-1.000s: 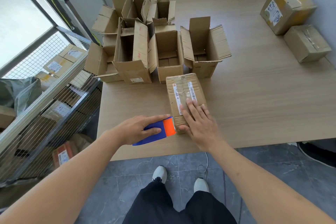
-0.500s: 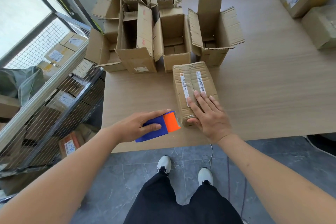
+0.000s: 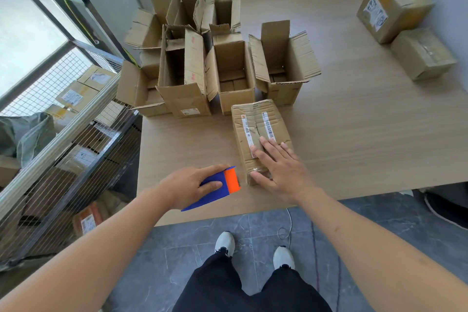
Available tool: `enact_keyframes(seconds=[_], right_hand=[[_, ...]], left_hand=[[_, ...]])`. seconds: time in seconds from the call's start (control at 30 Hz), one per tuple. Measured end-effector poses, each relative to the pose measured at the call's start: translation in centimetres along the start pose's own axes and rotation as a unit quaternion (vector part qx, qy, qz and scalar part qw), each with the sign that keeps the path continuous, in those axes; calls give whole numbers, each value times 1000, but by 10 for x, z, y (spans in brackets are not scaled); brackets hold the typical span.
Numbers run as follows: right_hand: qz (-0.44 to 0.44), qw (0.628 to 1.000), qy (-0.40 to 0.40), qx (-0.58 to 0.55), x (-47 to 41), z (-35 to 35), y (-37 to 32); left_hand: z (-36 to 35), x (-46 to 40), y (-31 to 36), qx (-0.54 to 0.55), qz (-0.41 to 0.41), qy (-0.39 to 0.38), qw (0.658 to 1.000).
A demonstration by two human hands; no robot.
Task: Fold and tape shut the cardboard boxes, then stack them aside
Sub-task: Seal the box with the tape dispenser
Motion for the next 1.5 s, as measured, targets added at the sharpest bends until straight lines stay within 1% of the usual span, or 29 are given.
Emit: enact_keyframes(seconds=[0.13, 0.23, 0.3, 0.33, 0.43, 0.53, 0.63, 0.77, 0.87, 0.93, 1.07, 1.13, 1.23, 1.3, 1.4, 1.47, 1.5], right_hand=[[-25, 999, -17, -40, -3, 11, -9], [-34, 998, -29, -42, -4, 15, -10], [-39, 998, -38, -29, -4, 14, -13], [-43, 998, -38, -16, -5, 13, -15], [-64, 997, -36, 21, -9, 9, -25], [-85, 995, -11, 47, -14, 6, -35], [-116, 992, -41, 41, -23, 5, -48], [-167, 986, -14, 12, -35, 12, -63], [-171, 985, -28, 11, -37, 14, -66], [-158, 987, -34, 4, -36, 15, -66], [-91, 993, -71, 22, -25, 22, -57], [-32, 994, -87, 50, -14, 30, -49], [73, 989, -88, 92, 1, 41, -29], [112, 984, -93, 103, 9, 47, -10], [111, 986, -80, 95, 12, 53, 7], [70, 993, -60, 68, 6, 58, 1], [29, 998, -41, 42, 2, 60, -7]], left_hand=[[-11, -15, 20, -20, 43, 0, 999], [-18, -21, 9, -48, 78, -15, 996], [-24, -17, -7, -18, 103, -26, 994], [-26, -15, -12, 8, 106, -16, 994], [-20, -14, -12, 47, 91, 27, 994], [-10, -17, -6, 66, 74, 65, 993], [-2, -14, -5, 79, 55, 92, 991], [3, -6, -8, 104, 42, 127, 986], [9, 0, -9, 130, 34, 150, 979], [14, 3, -9, 146, 24, 160, 976], [25, 6, -13, 173, -6, 187, 967], [31, 6, -15, 187, -19, 195, 963], [38, 8, -17, 201, -34, 184, 961], [42, 10, -17, 198, -38, 176, 963], [45, 13, -17, 198, -41, 173, 964], [46, 14, -17, 201, -41, 171, 964], [46, 15, -17, 201, -41, 170, 964]])
Point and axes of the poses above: each hand's wrist, its own x-axis away from the middle knuckle, its own z-axis out of the back of the hand, y = z × x, the point moved 1 cm from there along -x, towards the middle knuckle, and after that the axes turned 7 degrees about z, right-handed, at the moved point
